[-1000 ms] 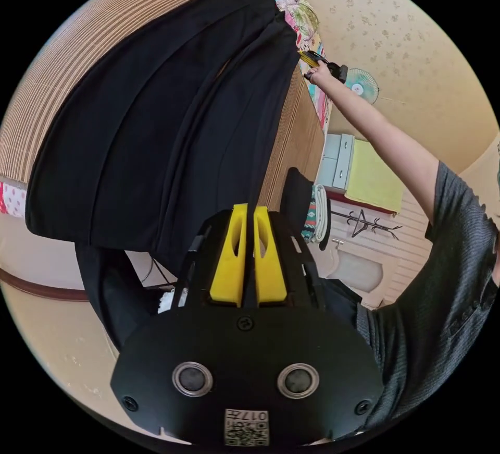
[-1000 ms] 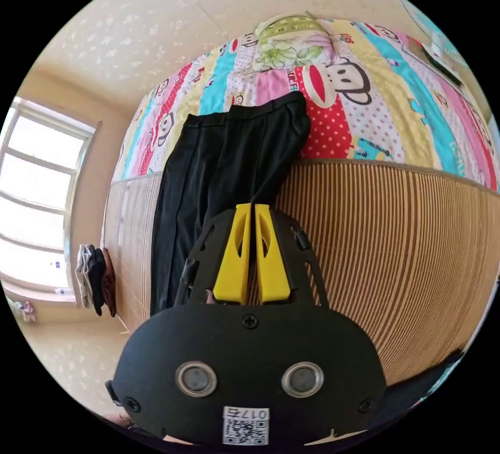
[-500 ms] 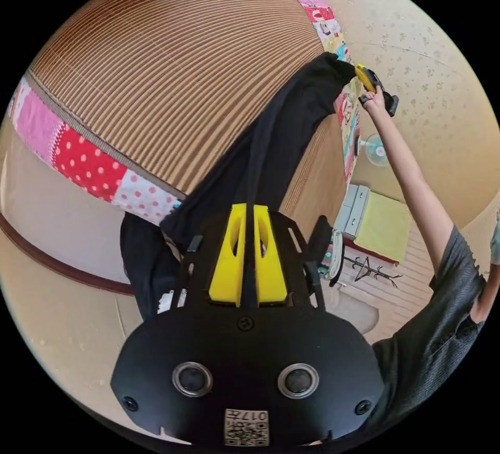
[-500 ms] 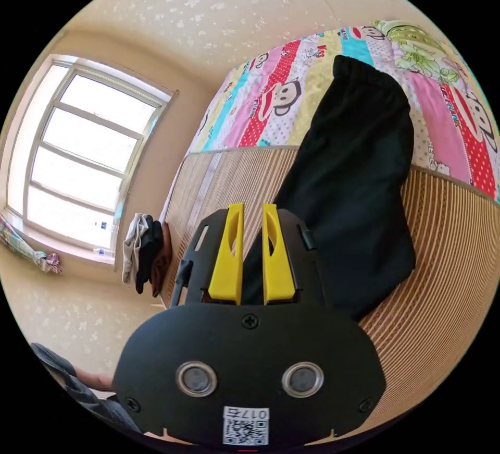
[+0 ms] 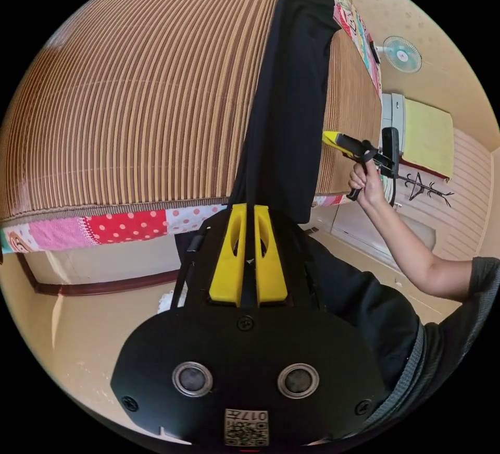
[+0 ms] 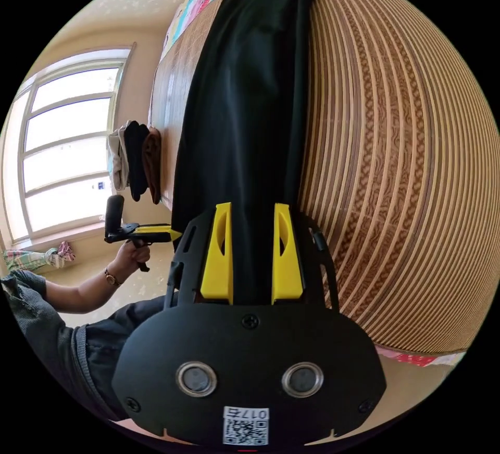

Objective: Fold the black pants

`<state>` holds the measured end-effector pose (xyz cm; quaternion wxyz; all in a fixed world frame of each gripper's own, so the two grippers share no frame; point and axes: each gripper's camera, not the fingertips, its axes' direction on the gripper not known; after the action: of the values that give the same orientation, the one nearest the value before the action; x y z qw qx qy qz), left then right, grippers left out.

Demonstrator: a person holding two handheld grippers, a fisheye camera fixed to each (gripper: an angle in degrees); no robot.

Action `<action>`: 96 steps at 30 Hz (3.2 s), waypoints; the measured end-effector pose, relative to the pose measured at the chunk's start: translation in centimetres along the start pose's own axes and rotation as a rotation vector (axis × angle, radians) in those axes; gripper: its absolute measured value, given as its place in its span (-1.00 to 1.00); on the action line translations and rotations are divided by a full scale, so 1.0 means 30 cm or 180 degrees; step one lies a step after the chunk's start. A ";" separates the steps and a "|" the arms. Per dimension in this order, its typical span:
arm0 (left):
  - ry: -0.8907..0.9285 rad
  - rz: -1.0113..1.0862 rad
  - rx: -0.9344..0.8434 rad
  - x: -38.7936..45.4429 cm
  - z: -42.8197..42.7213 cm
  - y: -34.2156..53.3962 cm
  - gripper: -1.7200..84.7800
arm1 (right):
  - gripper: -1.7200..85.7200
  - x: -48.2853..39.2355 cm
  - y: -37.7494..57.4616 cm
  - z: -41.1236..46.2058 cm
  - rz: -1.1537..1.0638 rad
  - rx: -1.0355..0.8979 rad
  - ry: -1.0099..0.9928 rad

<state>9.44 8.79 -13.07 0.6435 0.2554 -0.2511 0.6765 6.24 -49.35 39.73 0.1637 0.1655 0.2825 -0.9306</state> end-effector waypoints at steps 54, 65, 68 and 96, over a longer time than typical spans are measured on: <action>0.0919 0.0465 0.0484 0.163 0.129 -0.642 -0.65 | -0.65 0.044 -0.445 -0.600 0.0427 0.0554 -0.1038; 0.1187 0.0764 0.0316 0.315 0.110 -0.758 -0.87 | -0.89 -0.082 -0.543 -0.633 -0.0009 0.0810 -0.2124; 0.1634 0.1035 0.0474 0.350 -0.017 -0.595 -0.87 | -0.91 -0.227 -0.386 -0.763 -0.0425 0.0910 -0.2326; 0.1103 0.2606 0.2206 1.453 -1.055 -0.115 -0.88 | -0.94 -1.274 -0.388 -1.587 -0.1838 0.1620 -0.0669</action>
<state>10.37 62.46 -7.43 0.2388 0.2187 0.0165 0.9460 45.95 -4.49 23.12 -0.1228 0.0184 0.0595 -0.9905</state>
